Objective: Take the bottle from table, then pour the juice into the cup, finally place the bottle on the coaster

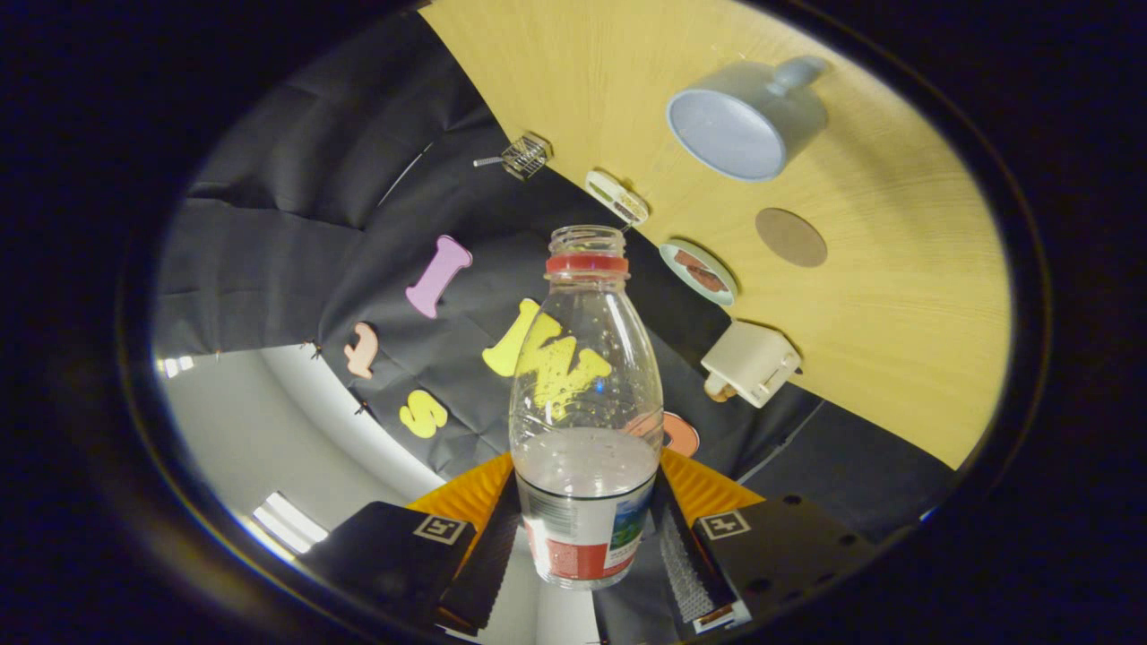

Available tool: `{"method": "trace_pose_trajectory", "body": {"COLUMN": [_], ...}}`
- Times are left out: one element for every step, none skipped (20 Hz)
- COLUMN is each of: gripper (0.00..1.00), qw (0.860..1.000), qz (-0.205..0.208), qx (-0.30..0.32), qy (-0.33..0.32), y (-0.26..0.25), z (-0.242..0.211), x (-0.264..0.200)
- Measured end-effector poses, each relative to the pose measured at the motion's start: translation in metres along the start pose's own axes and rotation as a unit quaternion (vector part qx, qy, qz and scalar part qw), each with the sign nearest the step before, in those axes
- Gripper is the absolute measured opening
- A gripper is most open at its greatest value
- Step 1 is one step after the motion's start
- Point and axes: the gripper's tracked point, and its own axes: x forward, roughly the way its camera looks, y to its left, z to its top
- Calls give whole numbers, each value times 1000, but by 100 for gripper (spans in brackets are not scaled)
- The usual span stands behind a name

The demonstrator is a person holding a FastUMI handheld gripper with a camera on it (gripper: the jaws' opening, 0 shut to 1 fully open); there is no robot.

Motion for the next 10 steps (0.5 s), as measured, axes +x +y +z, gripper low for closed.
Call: {"method": "trace_pose_trajectory", "body": {"gripper": [79,79,79,79,79,79,79,78,79,78], "qw": [1000,1000,1000,1000,1000,1000,1000,1000,999,998], "qz": [1,2,4,2,2,3,0,0,3,8], "qx": [0,1,4,4,4,2,-5,-16,-32,-57], "qy": [1,2,1,2,3,2,2,1,1,3], "y": [0,2,3,3,4,4,2,0,-1,-1], "z": [-1,-1,-2,-3,-4,-4,-4,-5,-7,-10], "x": [-1,-3,-6,-6,-7,-7,-8,-5,-4,-3]}}
